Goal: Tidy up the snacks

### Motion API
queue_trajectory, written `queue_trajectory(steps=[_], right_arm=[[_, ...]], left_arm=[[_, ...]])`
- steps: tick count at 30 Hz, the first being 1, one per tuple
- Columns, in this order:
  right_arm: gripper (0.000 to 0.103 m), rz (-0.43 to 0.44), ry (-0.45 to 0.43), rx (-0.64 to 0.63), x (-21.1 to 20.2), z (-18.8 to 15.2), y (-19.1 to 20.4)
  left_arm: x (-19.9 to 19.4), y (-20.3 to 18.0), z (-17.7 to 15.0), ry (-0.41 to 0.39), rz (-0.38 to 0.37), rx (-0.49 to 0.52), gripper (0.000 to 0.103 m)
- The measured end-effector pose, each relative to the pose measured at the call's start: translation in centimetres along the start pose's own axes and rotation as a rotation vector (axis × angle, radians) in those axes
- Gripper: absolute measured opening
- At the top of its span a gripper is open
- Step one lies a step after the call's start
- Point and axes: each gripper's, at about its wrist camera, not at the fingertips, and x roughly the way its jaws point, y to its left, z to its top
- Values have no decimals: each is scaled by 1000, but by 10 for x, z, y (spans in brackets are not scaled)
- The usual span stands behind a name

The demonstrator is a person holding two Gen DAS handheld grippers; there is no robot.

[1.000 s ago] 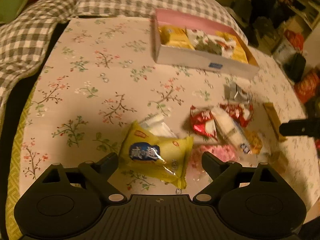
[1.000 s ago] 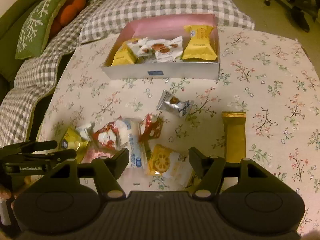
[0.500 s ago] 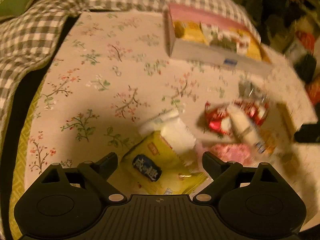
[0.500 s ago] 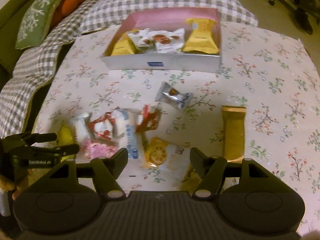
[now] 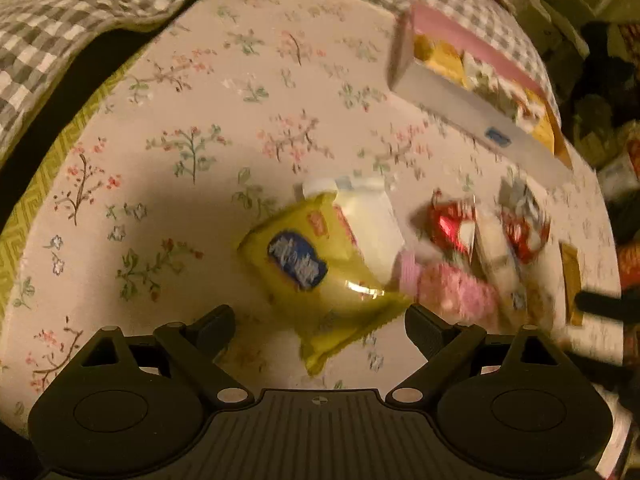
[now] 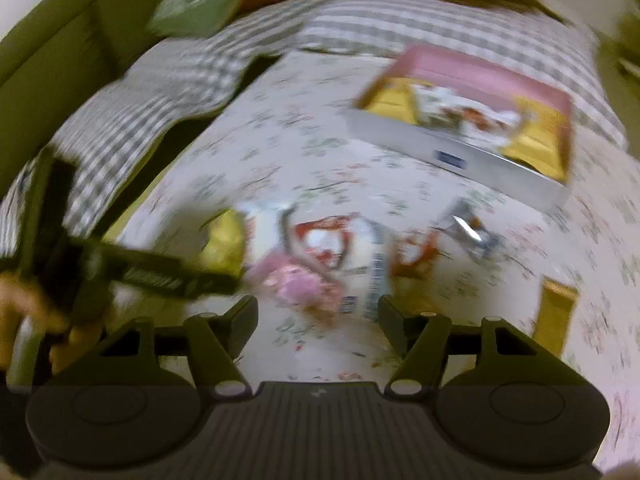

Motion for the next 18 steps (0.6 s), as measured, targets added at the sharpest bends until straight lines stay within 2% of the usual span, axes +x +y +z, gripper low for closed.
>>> queue_trajectory(steps=[3,10,18], right_arm=[[58,5,9,-108,12,0,14],[55,-45,24,-326,40,-2,37],[45,-108,76,-372,71,4,37]], left_arm=[[1,4,3,-18,-18,-53,94],[1,8,6,-51,-33,-93,94],[6,-9,5,-74,10,11,89]])
